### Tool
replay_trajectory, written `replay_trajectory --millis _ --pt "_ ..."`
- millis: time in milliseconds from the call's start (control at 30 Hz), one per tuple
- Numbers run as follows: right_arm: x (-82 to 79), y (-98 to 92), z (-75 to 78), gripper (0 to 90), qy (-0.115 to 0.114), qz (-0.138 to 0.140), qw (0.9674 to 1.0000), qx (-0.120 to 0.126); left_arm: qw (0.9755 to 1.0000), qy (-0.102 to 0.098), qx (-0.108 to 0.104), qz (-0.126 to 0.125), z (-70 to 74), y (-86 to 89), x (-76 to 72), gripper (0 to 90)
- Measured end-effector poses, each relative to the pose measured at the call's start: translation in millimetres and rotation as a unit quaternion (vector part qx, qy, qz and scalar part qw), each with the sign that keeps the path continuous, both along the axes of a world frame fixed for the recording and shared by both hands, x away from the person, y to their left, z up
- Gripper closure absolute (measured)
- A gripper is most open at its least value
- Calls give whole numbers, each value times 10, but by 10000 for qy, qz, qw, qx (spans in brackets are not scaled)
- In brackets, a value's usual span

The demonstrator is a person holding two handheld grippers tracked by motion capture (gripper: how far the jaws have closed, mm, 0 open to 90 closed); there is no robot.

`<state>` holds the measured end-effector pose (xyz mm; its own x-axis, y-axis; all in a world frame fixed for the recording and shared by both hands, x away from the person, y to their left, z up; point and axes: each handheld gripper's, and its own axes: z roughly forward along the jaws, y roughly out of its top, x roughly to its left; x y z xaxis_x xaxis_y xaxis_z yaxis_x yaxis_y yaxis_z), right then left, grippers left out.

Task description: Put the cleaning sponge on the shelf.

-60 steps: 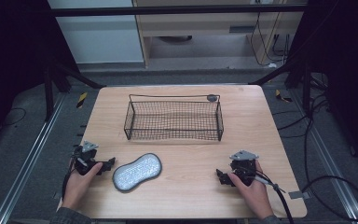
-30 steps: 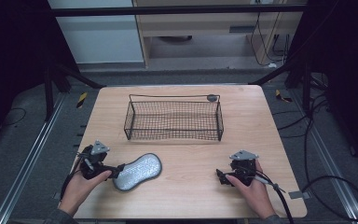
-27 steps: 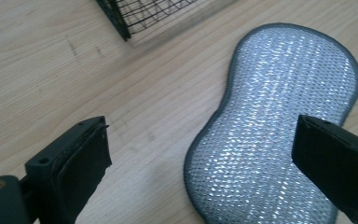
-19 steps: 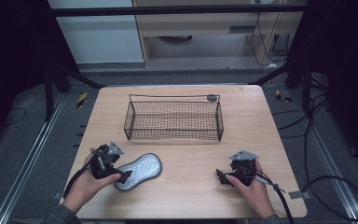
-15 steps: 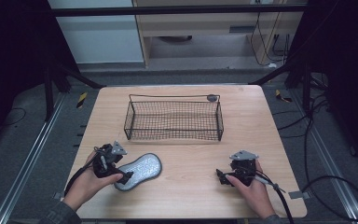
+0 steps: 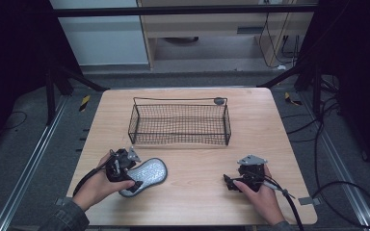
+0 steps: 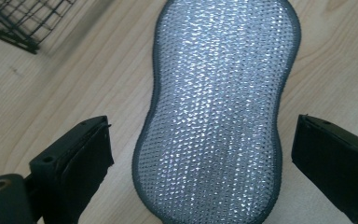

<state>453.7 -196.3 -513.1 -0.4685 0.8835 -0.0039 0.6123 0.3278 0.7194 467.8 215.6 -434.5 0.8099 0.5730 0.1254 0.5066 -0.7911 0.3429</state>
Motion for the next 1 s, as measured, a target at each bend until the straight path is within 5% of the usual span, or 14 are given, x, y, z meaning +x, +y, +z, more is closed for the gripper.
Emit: replay_trajectory --millis 1000 --pt "0 -9 1 4 7 51 10000 -16 9967 340 477 -557 -174 -252 146 40"
